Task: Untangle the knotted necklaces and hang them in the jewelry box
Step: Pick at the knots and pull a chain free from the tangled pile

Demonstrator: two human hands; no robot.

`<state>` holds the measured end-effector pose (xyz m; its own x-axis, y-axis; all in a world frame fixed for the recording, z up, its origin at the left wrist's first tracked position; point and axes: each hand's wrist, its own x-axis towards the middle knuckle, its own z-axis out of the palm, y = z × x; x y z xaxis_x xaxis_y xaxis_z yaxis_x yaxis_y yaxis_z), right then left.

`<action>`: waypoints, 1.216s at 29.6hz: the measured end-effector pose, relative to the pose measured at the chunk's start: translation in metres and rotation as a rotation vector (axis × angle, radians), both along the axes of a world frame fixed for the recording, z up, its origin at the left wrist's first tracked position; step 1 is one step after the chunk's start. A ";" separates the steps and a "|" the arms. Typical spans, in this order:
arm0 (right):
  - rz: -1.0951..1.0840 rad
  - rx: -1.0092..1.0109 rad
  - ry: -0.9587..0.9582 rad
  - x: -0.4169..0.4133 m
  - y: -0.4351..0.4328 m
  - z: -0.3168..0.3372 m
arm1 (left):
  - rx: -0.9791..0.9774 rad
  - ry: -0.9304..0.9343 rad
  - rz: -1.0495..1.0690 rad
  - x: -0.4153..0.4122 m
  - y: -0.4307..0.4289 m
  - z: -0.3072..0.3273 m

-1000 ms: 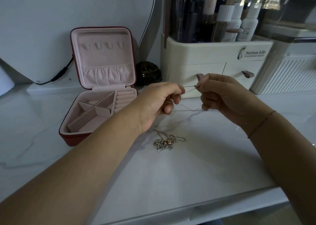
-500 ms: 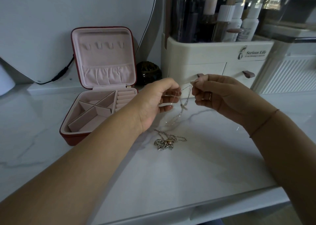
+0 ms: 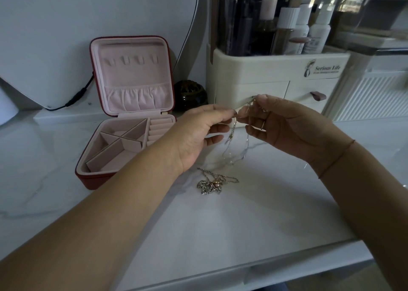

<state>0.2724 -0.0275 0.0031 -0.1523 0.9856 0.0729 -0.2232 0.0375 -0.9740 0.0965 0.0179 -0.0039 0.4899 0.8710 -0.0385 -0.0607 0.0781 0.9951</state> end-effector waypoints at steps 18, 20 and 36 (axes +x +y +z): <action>-0.072 -0.020 0.100 0.003 0.003 -0.001 | -0.123 -0.187 0.024 -0.001 0.004 0.003; -0.039 -0.022 0.179 0.000 0.002 0.000 | -0.124 -0.140 0.022 0.000 0.003 0.001; -0.267 -0.062 -0.140 0.002 0.002 0.000 | -0.236 -0.527 0.010 -0.010 0.005 0.013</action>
